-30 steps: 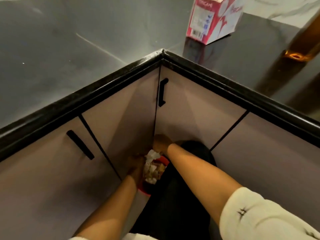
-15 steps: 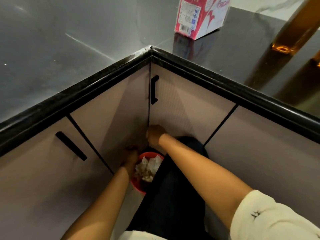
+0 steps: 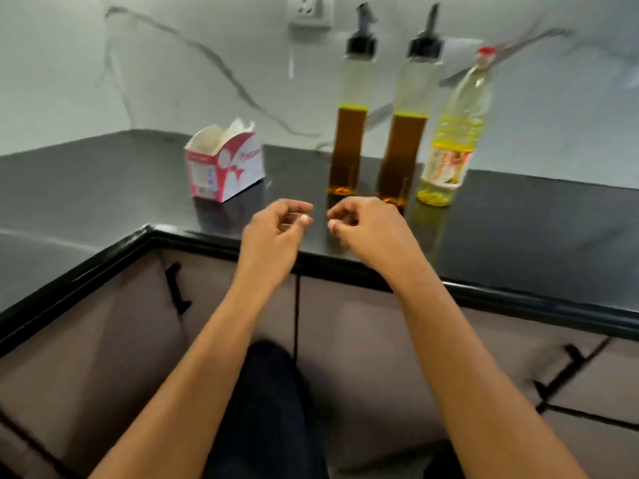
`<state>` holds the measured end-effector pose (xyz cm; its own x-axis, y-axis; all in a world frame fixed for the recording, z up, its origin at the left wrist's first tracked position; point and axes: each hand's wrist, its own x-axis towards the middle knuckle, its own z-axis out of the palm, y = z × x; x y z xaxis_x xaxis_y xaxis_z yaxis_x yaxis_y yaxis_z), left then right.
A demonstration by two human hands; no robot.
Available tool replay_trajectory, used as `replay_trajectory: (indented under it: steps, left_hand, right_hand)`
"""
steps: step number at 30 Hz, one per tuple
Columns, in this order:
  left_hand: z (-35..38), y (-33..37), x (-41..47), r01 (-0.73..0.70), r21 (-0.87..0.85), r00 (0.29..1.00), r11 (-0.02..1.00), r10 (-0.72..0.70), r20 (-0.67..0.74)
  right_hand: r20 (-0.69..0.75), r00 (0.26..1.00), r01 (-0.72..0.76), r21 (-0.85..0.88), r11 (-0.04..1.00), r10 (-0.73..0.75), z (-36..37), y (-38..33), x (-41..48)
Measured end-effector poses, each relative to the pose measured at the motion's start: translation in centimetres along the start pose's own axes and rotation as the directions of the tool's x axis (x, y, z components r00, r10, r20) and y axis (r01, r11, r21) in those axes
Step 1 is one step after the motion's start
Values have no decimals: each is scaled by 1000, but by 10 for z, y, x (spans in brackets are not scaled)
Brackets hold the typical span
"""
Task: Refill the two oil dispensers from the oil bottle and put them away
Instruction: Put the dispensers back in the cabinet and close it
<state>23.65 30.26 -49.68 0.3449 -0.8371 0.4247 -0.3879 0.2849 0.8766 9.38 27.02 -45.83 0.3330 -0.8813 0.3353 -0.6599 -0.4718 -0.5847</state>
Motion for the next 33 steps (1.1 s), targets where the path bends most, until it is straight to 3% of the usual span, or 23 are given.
replay_trajectory:
  steps: [5, 10, 16, 26, 33]
  left_hand:
    - [104, 13, 40, -97, 359, 934, 928, -40, 354]
    - [136, 7, 60, -226, 659, 907, 717, -92, 411]
    - [144, -2, 67, -306, 721, 866, 621, -133, 482]
    - [150, -10, 64, -353, 731, 818, 584, -188, 544]
    - [146, -10, 57, -353, 759, 817, 547, -216, 535]
  right_hand:
    - [-73, 976, -217, -221, 951, 206, -40, 68, 13]
    - [-117, 952, -304, -412, 859, 281, -44, 119, 21]
    - [-95, 949, -303, -544, 782, 302, -43, 141, 33]
    - [45, 937, -278, -507, 816, 347, -32, 149, 38]
    - [20, 942, -271, -540, 797, 334, -27, 147, 31]
